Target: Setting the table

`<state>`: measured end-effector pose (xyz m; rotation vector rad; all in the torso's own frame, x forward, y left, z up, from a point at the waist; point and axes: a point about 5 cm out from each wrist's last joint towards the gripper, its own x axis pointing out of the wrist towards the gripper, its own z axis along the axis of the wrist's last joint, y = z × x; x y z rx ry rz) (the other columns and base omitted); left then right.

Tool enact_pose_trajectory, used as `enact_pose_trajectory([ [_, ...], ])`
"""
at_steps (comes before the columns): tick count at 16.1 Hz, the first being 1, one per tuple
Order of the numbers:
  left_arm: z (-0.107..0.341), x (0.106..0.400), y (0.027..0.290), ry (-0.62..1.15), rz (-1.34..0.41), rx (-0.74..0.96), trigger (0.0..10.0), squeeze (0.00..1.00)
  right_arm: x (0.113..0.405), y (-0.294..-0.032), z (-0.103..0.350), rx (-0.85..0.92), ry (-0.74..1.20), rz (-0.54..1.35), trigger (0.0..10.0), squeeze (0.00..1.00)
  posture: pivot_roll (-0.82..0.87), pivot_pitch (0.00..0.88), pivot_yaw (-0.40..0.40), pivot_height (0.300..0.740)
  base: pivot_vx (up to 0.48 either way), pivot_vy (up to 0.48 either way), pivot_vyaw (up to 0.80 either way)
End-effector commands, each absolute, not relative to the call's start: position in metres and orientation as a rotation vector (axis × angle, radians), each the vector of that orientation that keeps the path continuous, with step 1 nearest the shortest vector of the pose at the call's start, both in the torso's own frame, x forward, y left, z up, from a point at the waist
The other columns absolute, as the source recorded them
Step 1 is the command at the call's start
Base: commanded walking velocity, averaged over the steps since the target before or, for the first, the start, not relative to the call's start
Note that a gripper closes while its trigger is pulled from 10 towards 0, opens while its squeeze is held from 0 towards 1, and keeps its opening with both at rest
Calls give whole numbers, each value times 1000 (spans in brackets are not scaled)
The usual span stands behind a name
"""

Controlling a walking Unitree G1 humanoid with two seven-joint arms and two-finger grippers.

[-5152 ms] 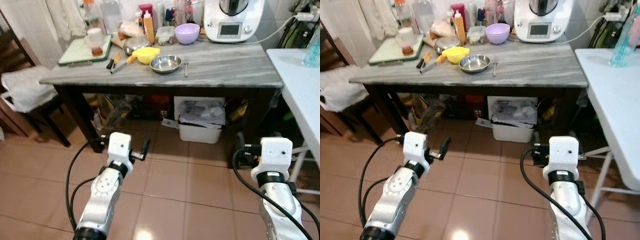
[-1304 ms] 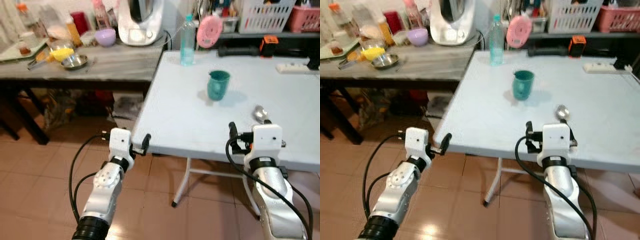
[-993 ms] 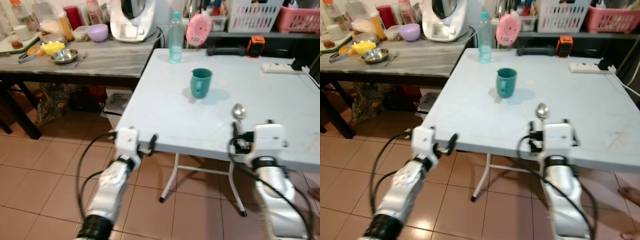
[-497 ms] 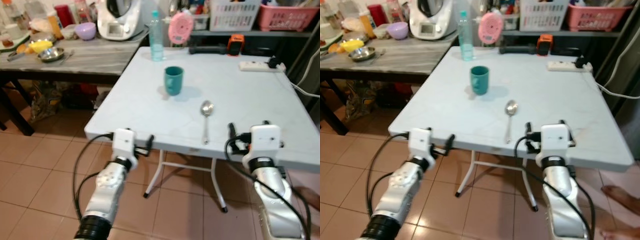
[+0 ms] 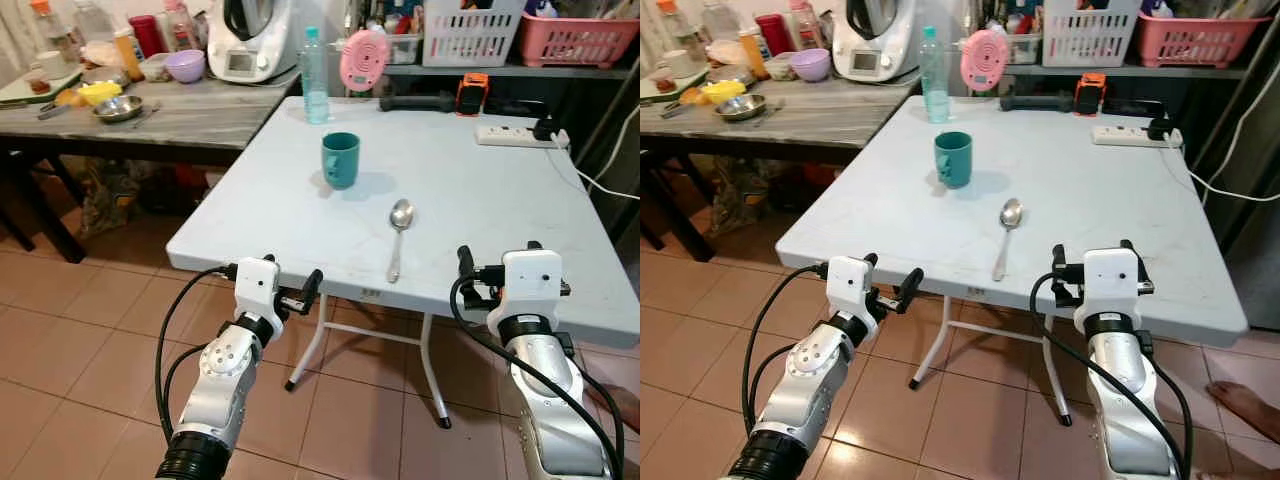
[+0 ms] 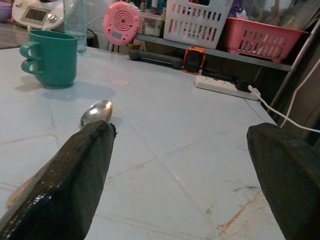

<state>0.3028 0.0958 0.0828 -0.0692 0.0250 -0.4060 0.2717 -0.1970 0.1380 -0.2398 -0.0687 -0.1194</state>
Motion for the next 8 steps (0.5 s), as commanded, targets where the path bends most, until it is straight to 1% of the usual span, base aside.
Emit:
enact_pose_trajectory([
  [1, 89, 303, 96, -6, -422, -71, 10000, 0, 272, -195, 142, -239, -90, -117, 10000, 0, -193, 0, 85, 740, 255, 0, 0],
  [8, 90, 303, 91, -9, -449, -88, 10000, 0, 272, -197, 143, -247, -91, -116, 10000, 0, -199, 0, 82, 740, 328, 0, 0],
])
